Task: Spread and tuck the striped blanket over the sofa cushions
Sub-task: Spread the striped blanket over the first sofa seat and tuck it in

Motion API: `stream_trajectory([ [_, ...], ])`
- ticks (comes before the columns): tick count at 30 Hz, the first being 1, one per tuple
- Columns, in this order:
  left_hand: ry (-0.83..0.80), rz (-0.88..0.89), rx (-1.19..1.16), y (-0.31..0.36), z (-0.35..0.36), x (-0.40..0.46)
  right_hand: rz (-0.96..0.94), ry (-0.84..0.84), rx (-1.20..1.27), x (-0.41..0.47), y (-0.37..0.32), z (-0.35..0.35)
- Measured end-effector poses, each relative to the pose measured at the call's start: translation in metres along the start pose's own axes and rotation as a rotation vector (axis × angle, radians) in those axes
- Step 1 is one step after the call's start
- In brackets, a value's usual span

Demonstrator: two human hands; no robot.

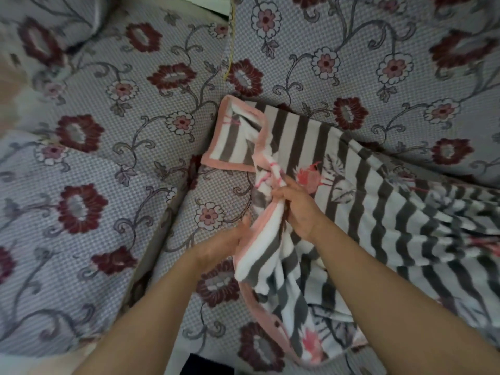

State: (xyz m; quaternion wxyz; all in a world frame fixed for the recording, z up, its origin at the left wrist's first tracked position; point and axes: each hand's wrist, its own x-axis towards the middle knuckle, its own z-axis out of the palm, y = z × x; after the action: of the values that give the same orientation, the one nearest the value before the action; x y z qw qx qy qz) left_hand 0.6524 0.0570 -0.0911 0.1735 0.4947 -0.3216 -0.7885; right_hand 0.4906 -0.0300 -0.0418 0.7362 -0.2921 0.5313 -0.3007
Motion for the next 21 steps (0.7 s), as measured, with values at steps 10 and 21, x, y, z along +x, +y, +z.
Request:
stream_trajectory([
  [10,0.923,-0.258,0.595,-0.117,-0.052,-0.126,0.043,-0.214,-0.614,-0.033,0.076,0.055],
  [21,0.946,-0.105,0.178,-0.156,-0.035,-0.12,0.218,-0.694,-1.515,-0.088,0.179,0.018],
])
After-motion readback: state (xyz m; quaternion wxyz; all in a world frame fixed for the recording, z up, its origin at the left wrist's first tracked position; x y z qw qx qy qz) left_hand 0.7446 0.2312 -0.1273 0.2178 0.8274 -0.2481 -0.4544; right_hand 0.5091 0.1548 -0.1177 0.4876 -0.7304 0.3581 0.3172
